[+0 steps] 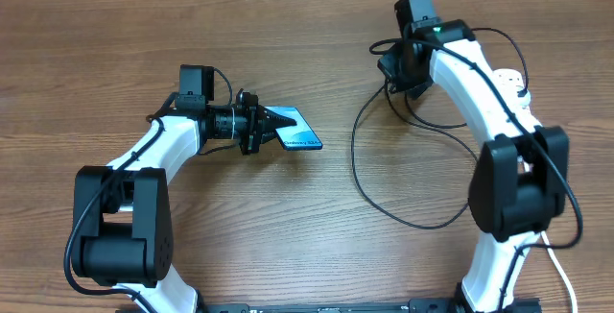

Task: Plug charger to phone and switch on socket
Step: 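Grasp the black cable just behind its USB-C plug with the right gripper, then carry the USB-C plug under the phone's bottom port with the right gripper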

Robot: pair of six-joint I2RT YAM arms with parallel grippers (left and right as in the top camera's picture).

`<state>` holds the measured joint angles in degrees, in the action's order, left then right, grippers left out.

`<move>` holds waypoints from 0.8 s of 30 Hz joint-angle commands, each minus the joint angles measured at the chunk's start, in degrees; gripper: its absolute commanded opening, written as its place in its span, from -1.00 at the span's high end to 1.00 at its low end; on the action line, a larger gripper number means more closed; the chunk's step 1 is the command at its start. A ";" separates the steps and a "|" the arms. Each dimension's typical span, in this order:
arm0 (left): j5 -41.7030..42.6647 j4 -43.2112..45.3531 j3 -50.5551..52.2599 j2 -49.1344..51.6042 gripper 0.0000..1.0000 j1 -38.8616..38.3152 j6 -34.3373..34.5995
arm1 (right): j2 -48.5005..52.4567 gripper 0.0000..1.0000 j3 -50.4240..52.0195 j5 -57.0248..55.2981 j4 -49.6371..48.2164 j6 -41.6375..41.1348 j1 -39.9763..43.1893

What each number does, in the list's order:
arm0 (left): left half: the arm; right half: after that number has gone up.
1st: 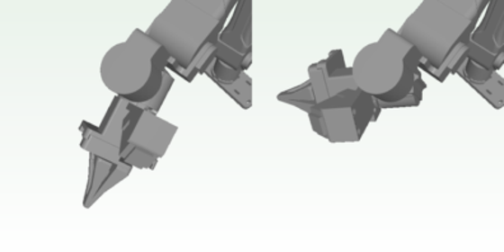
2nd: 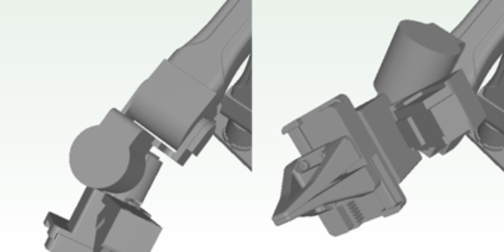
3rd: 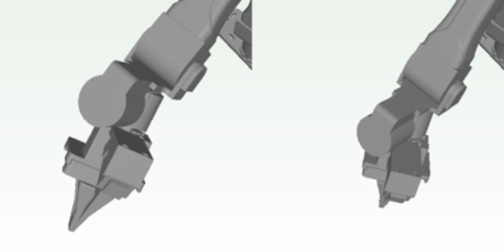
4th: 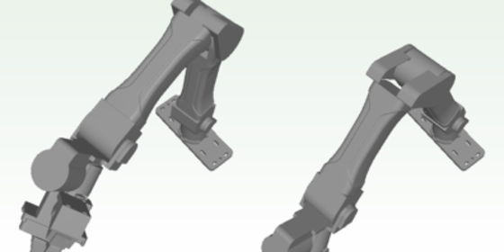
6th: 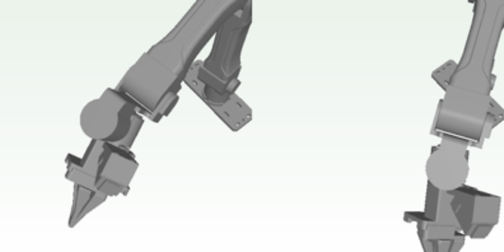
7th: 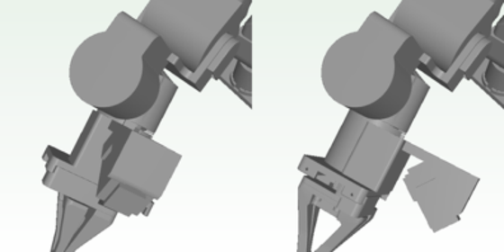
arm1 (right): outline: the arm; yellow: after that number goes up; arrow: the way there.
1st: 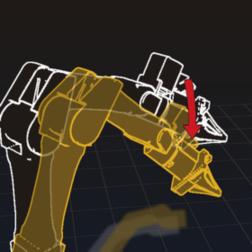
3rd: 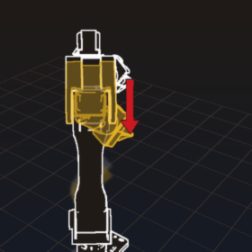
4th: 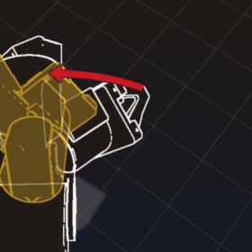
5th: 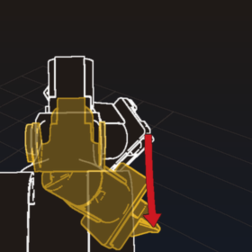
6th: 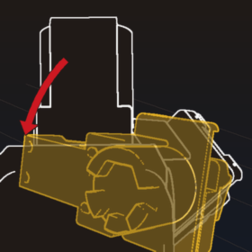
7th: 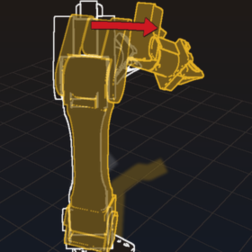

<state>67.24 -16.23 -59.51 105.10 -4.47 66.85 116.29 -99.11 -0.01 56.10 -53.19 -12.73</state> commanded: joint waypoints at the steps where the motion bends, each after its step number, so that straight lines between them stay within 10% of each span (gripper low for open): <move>1: 1.40 0.76 -1.31 0.02 0.92 -0.04 -1.79 | -7.15 0.92 -2.12 4.50 0.50 6.10 -1.01; 24: 13.66 24.24 -1.33 0.02 0.91 1.77 -1.49 | -24.52 0.92 -1.84 14.23 21.18 19.21 -10.78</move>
<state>76.12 6.59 -59.61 105.14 -3.51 65.84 95.35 -99.98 13.56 76.75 -35.70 -21.52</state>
